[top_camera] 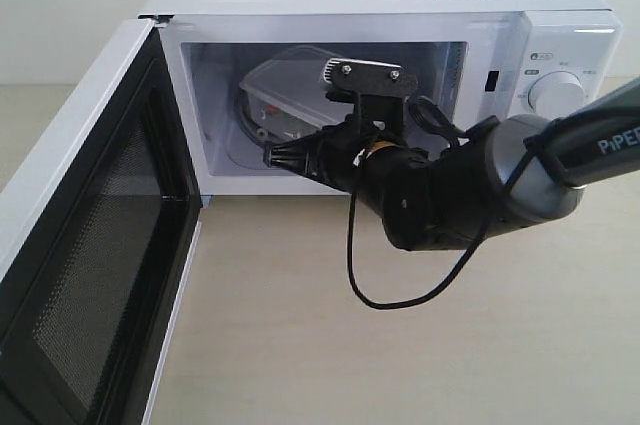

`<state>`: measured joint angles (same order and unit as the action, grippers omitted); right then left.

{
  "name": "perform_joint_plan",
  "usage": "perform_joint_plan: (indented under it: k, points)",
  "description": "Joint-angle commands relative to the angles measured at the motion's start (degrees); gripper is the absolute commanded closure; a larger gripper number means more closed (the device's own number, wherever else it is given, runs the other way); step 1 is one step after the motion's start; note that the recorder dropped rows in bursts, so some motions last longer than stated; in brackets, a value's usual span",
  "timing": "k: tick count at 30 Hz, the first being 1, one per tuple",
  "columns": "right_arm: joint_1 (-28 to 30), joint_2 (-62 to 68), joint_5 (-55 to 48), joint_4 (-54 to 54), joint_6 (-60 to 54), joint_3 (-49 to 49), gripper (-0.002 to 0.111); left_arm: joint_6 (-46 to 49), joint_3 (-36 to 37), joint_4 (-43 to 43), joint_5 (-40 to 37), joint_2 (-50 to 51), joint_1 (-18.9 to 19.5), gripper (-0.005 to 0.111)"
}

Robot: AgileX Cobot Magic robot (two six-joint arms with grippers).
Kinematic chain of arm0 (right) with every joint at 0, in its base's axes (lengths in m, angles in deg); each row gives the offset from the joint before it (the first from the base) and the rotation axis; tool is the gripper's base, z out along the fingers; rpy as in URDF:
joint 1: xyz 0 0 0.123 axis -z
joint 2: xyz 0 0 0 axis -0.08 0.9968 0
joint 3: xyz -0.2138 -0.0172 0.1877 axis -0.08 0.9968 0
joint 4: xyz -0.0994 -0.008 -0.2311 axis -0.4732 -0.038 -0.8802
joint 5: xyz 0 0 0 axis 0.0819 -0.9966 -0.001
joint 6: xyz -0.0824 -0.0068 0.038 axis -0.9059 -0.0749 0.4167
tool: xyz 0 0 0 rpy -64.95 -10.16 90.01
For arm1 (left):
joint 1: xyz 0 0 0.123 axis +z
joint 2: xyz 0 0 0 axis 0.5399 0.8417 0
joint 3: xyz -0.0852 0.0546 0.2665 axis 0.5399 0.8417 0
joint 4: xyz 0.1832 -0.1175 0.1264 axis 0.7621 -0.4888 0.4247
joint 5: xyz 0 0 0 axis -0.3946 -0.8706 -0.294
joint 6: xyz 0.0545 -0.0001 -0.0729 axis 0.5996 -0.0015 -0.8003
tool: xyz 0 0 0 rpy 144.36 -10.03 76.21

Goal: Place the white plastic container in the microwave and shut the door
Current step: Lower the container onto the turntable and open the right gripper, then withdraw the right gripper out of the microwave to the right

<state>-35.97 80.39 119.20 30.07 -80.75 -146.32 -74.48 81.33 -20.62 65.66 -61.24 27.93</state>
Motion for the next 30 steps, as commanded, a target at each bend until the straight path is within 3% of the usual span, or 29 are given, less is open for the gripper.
perform_joint_plan:
  k: [1, 16, 21, 30]
  points:
    - [0.09, 0.07, 3.81, 2.33, -2.55, -0.35, 0.108, 0.05, 0.22, -0.34, 0.02, -0.18, 0.11, 0.102]
    - [1.71, -1.36, -0.98, 5.03, -6.71, -0.24, 0.108, 0.05, 0.22, -0.34, 0.02, -0.18, 0.11, 0.102]
    - [-0.85, -6.75, -6.35, 5.31, -16.20, 0.39, 0.108, 0.05, 0.22, -0.34, 0.02, -0.18, 0.11, 0.102]
    - [-5.25, -21.77, 1.19, 9.71, -16.54, 17.81, 0.108, 0.05, 0.22, -0.34, 0.02, -0.18, 0.11, 0.102]
